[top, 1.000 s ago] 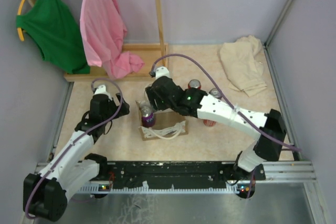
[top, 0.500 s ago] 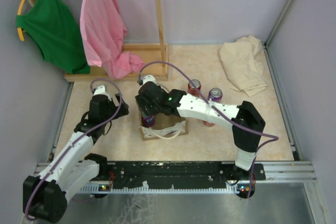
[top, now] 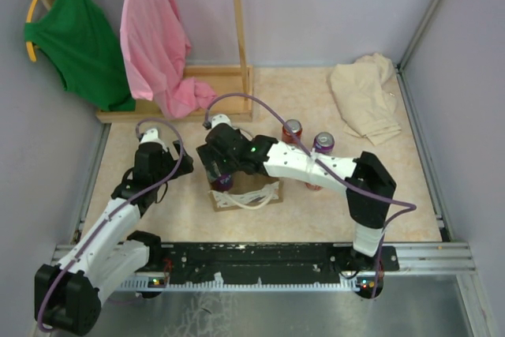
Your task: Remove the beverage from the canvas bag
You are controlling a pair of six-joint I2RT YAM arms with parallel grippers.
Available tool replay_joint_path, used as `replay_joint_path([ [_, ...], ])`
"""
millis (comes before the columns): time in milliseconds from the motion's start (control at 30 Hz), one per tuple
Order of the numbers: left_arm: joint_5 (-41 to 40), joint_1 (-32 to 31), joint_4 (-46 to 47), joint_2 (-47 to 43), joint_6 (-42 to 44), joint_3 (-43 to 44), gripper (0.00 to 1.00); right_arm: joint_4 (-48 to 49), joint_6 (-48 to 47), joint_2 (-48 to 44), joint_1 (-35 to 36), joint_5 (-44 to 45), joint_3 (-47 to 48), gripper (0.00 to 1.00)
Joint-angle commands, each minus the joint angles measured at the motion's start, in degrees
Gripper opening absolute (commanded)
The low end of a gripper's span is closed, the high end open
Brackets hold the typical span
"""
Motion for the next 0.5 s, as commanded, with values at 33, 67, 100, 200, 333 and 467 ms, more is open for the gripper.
replay_joint_path([
  [33,-0.5,-0.1,0.2,0.0,0.0,-0.1,0.99,1.2,-0.1,2.8,0.8,-0.8,3.8,0.88],
  [67,-0.5,-0.1,0.2,0.1,0.1,-0.1,0.99,1.1,-0.2,3.1,0.9,-0.5,3.9,0.90],
  [100,-0.4,-0.2,0.3,0.1,0.1,0.0,0.99,1.0,-0.2,3.5,1.0,-0.1,4.0,0.92],
  [200,-0.4,-0.1,0.3,0.3,0.1,0.0,0.99,0.2,-0.4,4.6,1.0,1.4,4.2,0.95],
  [333,0.0,-0.1,0.5,0.6,0.1,0.0,0.99,-0.7,0.0,5.8,1.1,3.1,4.0,0.95],
  [467,0.2,-0.2,0.7,0.8,0.1,0.2,0.99,-0.6,0.3,6.3,1.0,4.2,3.2,0.94],
])
